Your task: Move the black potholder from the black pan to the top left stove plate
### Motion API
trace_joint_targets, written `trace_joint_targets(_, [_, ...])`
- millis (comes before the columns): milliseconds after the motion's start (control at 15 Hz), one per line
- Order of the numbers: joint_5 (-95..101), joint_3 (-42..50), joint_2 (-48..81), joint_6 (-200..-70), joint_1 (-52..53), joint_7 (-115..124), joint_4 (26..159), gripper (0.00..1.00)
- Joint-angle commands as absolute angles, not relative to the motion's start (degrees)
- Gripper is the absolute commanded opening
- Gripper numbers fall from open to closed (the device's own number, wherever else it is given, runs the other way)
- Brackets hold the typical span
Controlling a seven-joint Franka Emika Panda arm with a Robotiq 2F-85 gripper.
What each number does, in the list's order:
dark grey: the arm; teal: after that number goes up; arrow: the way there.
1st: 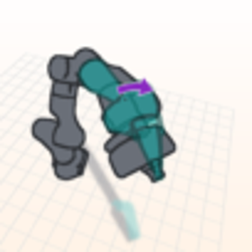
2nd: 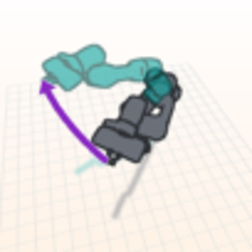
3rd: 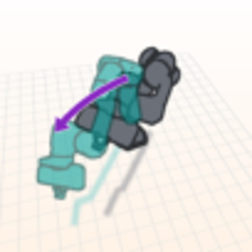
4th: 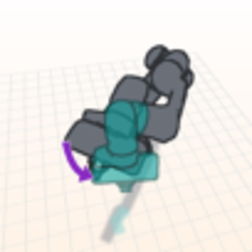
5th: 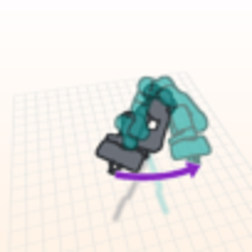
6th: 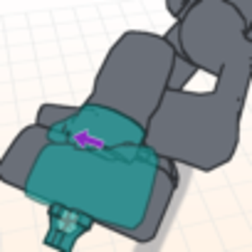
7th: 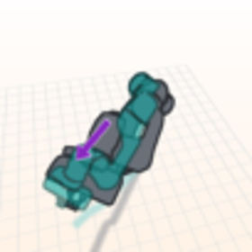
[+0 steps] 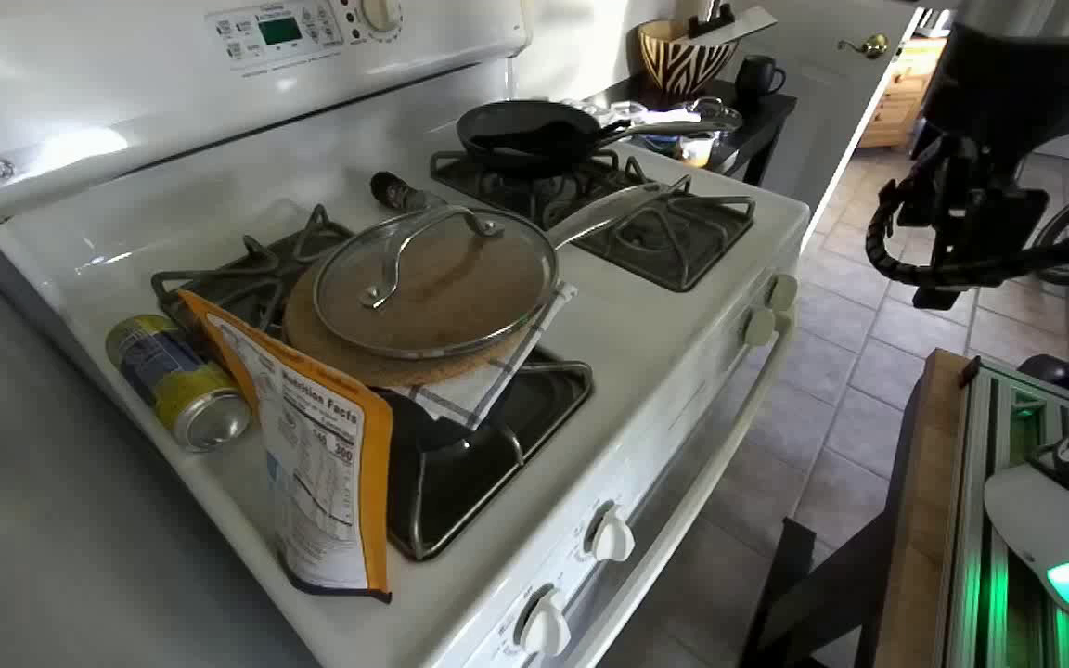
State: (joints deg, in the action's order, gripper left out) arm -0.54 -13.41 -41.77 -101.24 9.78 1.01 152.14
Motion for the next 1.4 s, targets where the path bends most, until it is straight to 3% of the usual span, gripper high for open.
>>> trace_joint_targets(0, [0.0,-12.6,-41.6,-101.2,10.7,1.6,152.1,1.0])
trace_joint_targets(667, [-0.4,-11.5,-41.2,-103.7,9.3,3.0,152.1,1.0])
trace_joint_targets(1333, [7.3,-3.8,-35.4,-125.8,-1.2,0.6,146.2,1.0])
